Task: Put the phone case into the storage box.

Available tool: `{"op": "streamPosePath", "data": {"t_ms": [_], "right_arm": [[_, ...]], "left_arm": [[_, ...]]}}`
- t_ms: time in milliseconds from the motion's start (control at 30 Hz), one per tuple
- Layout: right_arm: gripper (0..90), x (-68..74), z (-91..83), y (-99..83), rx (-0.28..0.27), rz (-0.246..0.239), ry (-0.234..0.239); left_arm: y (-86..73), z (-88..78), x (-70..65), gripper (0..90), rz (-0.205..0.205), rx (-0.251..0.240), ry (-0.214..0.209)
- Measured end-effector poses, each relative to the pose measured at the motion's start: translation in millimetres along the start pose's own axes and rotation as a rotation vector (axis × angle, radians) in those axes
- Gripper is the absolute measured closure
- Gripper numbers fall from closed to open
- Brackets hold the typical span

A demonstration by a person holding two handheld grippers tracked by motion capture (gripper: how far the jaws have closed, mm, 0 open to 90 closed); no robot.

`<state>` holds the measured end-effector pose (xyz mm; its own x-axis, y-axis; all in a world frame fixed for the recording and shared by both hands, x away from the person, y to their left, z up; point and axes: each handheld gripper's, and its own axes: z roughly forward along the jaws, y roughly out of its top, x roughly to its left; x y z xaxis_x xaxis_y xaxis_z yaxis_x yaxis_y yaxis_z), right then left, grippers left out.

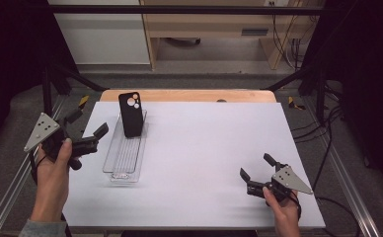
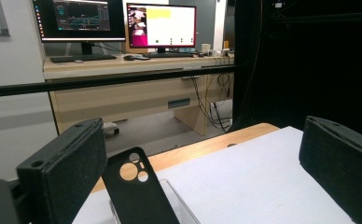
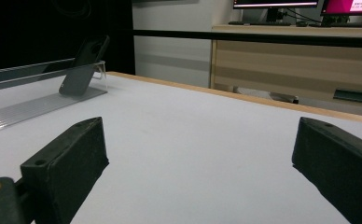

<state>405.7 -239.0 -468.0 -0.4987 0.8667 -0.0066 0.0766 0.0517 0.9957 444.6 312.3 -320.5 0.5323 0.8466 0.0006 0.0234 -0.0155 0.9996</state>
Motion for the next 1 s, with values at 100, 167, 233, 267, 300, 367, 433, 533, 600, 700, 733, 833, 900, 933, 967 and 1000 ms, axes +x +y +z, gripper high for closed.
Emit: {"op": "streamPosePath", "data": {"t_ms": [100, 167, 233, 267, 300, 367, 433, 533, 600, 700, 733, 833, 900, 933, 967, 1000], "right_arm": [[3.6, 0.0, -0.1, 0.0, 0.0, 0.001, 0.0], [3.6, 0.0, 0.0, -0.1, 0.001, 0.003, 0.0], [3.6, 0.1, 0.1, 0.0, 0.0, 0.003, 0.001], [3.6, 0.2, 0.1, 0.0, 0.0, 0.002, 0.001], [3.6, 0.2, 0.1, 0.0, 0.0, 0.002, 0.001], [3.6, 0.3, 0.1, 0.0, 0.0, 0.002, 0.001], [3.6, 0.4, 0.1, -0.1, 0.0, 0.003, 0.001], [3.6, 0.8, 0.2, -0.1, 0.003, 0.004, 0.001], [3.6, 1.0, 0.2, -0.1, 0.003, 0.005, 0.001], [3.6, 0.7, 0.0, 0.1, 0.001, 0.004, 0.001], [3.6, 0.4, -0.1, 0.1, 0.0, 0.003, 0.0], [3.6, 0.0, -0.1, 0.1, 0.0, 0.002, -0.001], [3.6, 0.3, 0.1, 0.1, -0.001, 0.002, 0.0], [3.6, 0.6, 0.2, 0.1, 0.0, 0.003, 0.001], [3.6, 0.6, 0.3, 0.1, 0.0, 0.003, 0.001], [3.6, 0.6, 0.3, 0.1, 0.001, 0.003, 0.0]], "left_arm": [[-3.5, -3.5, 2.9, 0.5, -0.017, -0.01, 0.009], [-6.6, -5.6, 4.6, 0.5, -0.025, -0.009, 0.013], [-9.4, -8.2, 5.2, 0.6, -0.026, -0.017, 0.017], [-10.6, -9.3, 5.4, 0.5, -0.025, -0.019, 0.018], [-12.6, -10.5, 5.4, 0.6, -0.025, -0.025, 0.017], [-15.4, -12.2, 5.2, 0.5, -0.021, -0.022, 0.018], [-18.6, -13.7, 4.4, 0.5, -0.011, -0.022, 0.019], [-23.8, -15.0, 3.0, 0.5, -0.015, -0.023, 0.012], [-26.8, -15.2, 1.9, 0.5, -0.016, -0.02, 0.008], [-32.2, -15.3, -1.2, 0.6, -0.01, -0.017, -0.002], [-34.0, -15.0, -2.7, 0.5, -0.01, -0.019, -0.006], [-38.9, -15.6, -6.1, 0.6, -0.003, -0.022, -0.025], [-42.3, -16.0, -7.7, 0.5, -0.002, -0.025, -0.034], [-43.4, -16.0, -8.2, 0.5, -0.002, -0.028, -0.039], [-44.7, -16.1, -8.8, 0.4, 0.0, -0.029, -0.045], [-45.8, -16.2, -9.3, 0.5, 0.005, -0.03, -0.048]]}}
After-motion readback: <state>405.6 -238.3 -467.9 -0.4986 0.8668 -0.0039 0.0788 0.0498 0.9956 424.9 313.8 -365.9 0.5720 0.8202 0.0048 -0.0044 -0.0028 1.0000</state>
